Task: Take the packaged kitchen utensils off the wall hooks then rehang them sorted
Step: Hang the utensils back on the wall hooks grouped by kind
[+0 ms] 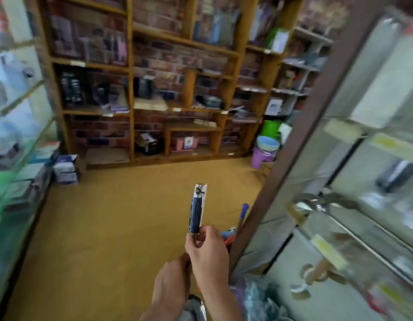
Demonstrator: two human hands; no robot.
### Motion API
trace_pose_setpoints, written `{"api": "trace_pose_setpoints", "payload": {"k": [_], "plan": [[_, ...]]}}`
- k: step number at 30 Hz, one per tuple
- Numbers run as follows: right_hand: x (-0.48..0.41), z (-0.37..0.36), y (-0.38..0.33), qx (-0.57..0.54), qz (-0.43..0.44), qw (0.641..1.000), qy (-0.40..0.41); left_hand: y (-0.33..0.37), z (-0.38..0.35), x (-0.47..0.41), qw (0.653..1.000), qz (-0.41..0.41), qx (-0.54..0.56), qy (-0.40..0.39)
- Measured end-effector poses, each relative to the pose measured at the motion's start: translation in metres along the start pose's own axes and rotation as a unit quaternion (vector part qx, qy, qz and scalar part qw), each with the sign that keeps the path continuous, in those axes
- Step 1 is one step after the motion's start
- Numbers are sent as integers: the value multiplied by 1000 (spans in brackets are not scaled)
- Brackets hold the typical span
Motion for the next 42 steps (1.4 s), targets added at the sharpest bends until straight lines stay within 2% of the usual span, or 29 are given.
{"api": "trace_pose_setpoints", "payload": {"k": [6, 10, 15, 25, 32, 42], "plan": [[2, 150, -50, 11, 4, 991, 132, 123, 46, 38, 991, -127, 14, 25], [19, 226, -80, 17, 16, 979, 201, 189, 73, 66, 973, -227, 23, 29], [47, 291, -104, 44, 11, 973, 226, 236, 89, 97, 951, -304, 54, 25], [69, 372, -112, 59, 4, 963, 265, 298, 90, 128, 934, -354, 37, 35], [95, 411, -88, 51, -8, 956, 288, 328, 73, 167, 921, -389, 23, 19], [171, 459, 13, 49, -97, 943, 314, 358, -29, 250, 903, -419, 30, -92]]}}
Point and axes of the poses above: each hand's wrist, its own x-axis away from the middle knuckle, its own z-axis out of the back of the hand, y = z × x, the point moved 7 cm from there along -x, towards the middle knuckle, and after that the axes turned 9 degrees about x, right-handed, at the moved point
